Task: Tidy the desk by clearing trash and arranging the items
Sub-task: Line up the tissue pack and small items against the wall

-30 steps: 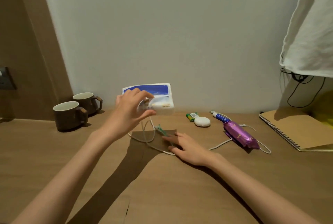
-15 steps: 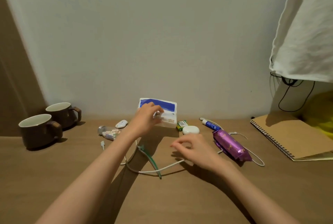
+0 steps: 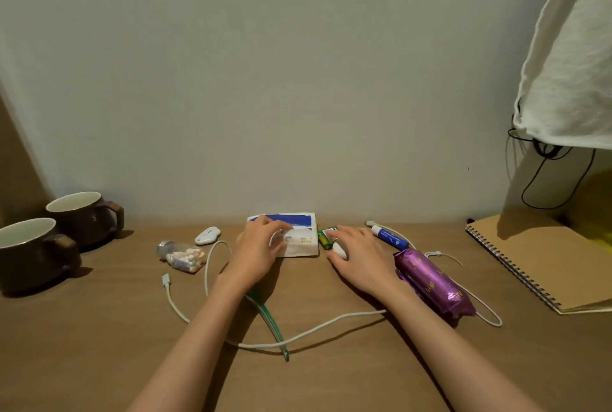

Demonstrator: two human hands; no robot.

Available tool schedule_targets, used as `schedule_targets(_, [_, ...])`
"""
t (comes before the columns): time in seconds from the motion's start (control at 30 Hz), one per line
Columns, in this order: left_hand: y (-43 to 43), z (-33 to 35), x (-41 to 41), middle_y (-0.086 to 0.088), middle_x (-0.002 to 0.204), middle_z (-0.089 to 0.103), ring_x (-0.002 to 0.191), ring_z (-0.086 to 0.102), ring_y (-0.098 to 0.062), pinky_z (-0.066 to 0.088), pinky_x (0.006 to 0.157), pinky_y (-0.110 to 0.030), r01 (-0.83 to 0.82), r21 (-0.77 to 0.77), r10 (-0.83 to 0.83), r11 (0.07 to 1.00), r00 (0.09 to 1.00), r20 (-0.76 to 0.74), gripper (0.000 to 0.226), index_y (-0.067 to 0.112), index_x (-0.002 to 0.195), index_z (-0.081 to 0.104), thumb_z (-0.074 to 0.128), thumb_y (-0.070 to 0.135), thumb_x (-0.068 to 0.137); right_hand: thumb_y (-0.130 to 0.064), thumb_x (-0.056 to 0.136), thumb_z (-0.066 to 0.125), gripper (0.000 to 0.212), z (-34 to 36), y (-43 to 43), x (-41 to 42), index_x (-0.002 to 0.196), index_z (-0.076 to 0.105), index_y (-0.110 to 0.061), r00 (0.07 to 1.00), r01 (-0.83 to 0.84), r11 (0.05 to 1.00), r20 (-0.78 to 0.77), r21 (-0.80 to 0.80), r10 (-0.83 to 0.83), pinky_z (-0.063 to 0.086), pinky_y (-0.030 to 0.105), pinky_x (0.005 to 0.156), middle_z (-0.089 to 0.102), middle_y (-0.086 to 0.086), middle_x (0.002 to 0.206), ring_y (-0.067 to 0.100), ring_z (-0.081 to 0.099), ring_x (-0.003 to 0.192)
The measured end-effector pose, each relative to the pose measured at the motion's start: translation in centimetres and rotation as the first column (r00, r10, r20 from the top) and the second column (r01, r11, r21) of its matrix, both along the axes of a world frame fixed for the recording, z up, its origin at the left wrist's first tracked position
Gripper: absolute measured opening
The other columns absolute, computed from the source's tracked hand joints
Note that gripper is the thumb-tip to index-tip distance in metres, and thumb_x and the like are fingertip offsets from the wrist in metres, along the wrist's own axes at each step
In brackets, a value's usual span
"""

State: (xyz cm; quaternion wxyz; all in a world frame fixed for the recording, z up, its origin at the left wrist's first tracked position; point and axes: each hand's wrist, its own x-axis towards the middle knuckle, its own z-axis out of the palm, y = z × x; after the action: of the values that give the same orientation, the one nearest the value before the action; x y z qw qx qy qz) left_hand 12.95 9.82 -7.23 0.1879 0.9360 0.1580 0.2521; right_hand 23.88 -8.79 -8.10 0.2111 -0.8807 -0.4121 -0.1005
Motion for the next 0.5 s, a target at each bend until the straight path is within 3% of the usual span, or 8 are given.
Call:
schedule_targets(0.17, [-0.1, -1.5, 0.3, 0.006, 0.121, 0.057, 0.115, 0.047, -0.015, 0.036, 0.099, -0.045, -0.049, 0.004, 0.049, 0.999, 0.997, 0.062, 0.031, 0.033, 0.119, 0.061, 0.058, 0.022, 0.091, -0.033, 0.096, 0.046, 0.042, -0.5, 1.3, 0.7, 0.138, 0.048, -0.027, 1.0, 0.007, 1.0, -0.006, -0.003, -0.007, 0.036, 0.032, 0.103, 0.047, -0.006, 0.144, 0.018, 0.041, 0.126])
schedule_targets(0.5, [1.3, -2.1, 0.7, 0.012, 0.122, 0.058, 0.119, 0.047, -0.011, 0.037, 0.101, -0.046, 0.022, 0.021, -0.023, 1.0, 0.999, 0.039, 0.032, 0.039, 0.119, 0.059, 0.057, 0.026, 0.091, -0.033, 0.094, 0.055, 0.034, -0.8, 3.9, 2.3, 0.125, 0.062, -0.024, 0.994, 0.106, 0.989, -0.01, 0.107, -0.106, 0.042, 0.034, 0.094, 0.06, 0.002, 0.126, 0.021, 0.049, 0.115])
